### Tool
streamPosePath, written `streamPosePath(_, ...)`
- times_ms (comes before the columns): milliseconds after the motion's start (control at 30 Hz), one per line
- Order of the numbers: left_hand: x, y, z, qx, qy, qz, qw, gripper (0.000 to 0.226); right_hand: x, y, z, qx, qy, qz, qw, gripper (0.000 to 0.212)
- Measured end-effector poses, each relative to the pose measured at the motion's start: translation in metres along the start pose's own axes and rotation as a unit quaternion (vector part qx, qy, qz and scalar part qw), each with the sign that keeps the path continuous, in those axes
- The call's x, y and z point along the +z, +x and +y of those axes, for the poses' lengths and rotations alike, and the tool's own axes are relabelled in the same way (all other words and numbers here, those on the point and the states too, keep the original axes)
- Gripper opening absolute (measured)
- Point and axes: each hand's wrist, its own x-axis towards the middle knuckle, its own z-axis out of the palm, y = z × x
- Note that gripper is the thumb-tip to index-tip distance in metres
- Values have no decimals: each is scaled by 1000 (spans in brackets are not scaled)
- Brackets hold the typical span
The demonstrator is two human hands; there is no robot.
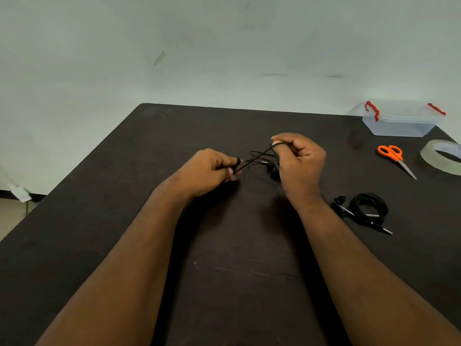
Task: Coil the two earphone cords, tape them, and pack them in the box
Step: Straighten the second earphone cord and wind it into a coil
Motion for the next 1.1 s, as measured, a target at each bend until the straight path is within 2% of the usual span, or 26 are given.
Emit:
streamPosePath(100,8,-7,13,14,-44,-53,997,25,-5,6,2,56,48,44,996,24)
streamPosePath(167,12,-13,24,0,-84,-122,989,30,-6,7,2,65,41,58,995,28)
streamPosePath(233,17,-21,35,-8,-166,-183,969,29,-5,7,2,74,31,62,995,29)
streamPosePath(300,18,-27,43,2,-255,-198,946,29,-3,7,1,77,21,62,995,27)
streamPosePath(400,13,-32,46,18,-374,-149,915,29,-4,6,9,86,8,48,995,25)
streamPosePath(500,4,-32,41,23,-463,-69,883,31,-2,2,20,87,-11,-55,995,20)
streamPosePath(600,-5,-30,34,32,-514,3,857,37,5,-9,21,15,-47,-166,985,23)
streamPosePath(700,-13,-28,30,40,-555,50,830,40,9,-16,16,-58,-115,-244,961,27)
streamPosePath(800,-15,-27,29,37,-582,67,809,39,12,-18,6,-108,-184,-333,918,39)
streamPosePath(867,-12,-27,29,24,-583,53,810,36,13,-19,1,-121,-158,-352,915,43)
streamPosePath(933,-9,-27,29,9,-564,33,825,33,13,-16,-1,-110,-95,-306,941,38)
streamPosePath(967,-9,-28,29,3,-548,23,836,31,11,-12,0,-74,-68,-275,956,38)
streamPosePath(1033,-12,-29,27,-17,-503,5,864,28,-1,0,4,59,6,-228,972,34)
streamPosePath(1100,-15,-30,25,-45,-447,-21,893,23,-19,13,8,198,132,-210,948,36)
